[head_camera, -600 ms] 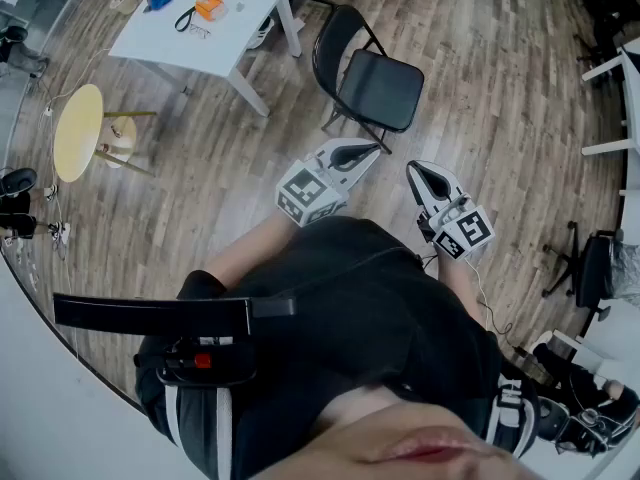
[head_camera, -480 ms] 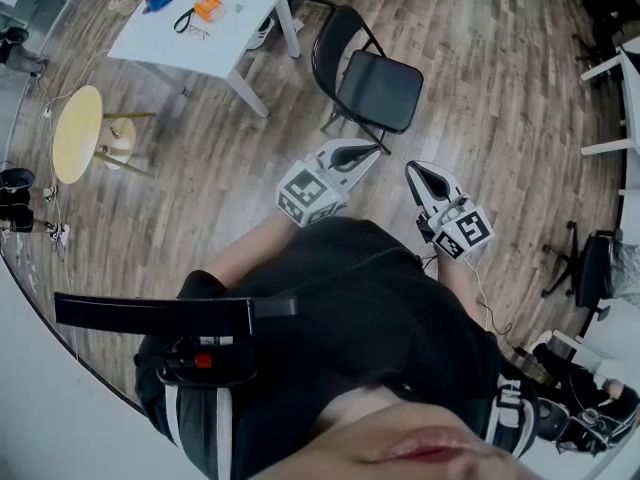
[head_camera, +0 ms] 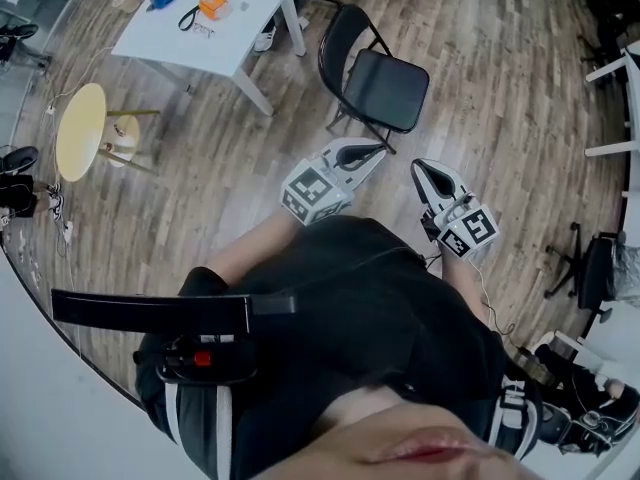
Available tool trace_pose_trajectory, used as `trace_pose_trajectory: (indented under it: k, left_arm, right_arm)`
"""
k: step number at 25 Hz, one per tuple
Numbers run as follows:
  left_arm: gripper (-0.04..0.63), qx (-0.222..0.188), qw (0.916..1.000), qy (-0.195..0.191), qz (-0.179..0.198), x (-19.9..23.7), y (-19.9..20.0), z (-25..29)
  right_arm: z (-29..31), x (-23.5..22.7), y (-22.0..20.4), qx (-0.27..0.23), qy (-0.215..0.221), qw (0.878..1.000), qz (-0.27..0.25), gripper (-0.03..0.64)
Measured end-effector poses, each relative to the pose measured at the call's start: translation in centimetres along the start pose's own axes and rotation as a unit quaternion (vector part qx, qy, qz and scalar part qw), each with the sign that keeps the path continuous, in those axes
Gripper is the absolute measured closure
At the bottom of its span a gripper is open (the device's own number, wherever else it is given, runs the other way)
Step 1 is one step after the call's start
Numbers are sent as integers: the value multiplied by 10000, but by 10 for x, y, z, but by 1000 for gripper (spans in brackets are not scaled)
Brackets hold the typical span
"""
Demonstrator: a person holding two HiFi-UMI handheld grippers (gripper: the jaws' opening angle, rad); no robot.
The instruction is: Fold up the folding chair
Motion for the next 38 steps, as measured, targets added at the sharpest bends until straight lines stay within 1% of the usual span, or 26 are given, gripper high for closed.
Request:
trace_pose_trajectory:
  k: [3,6,10,17,23,32,35,38]
  left_arm:
    - [589,-46,10000,21,18,1,0,-5]
    - [591,-60,10000,44,33,11,1,-12]
    - [591,-61,9999,103,-7,17,-1,-18]
    - [589,-72,9999,63,-32,35,6,-23]
    - [589,-124,9999,51,-64,59,11,-34]
    - [589,-59,9997,-159,-147,108,10,-58]
    - [589,-54,9996,-253,-118,114,10,-63]
    - [589,-68,9995,-300,-92,121,11,-67]
  right_arm:
    - [1,1,-1,-1,-11,10000,-65,607]
    - [13,3,-1,55,89,9998,-177,607]
    - [20,8,-4,3,167,9998,-77,607]
    - [38,3,-3,-89,-79,9999,-36,607]
    - [61,4,-7,-104,-236,9994,251,607]
    - [111,14,-6,-119,-497,9986,116,607]
    - [116,20,-6,-168,-491,9986,76,607]
    - [120,23,-8,-152,-576,9982,26,607]
Point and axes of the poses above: the fingertips, and each gripper's own axes: z forward along the fingers, x to its left, y out of its top, the point moved 7 cm from there along -z, backward along the fingers, and after that the axes turned 2 degrees about -z, right-handed, at the moved point
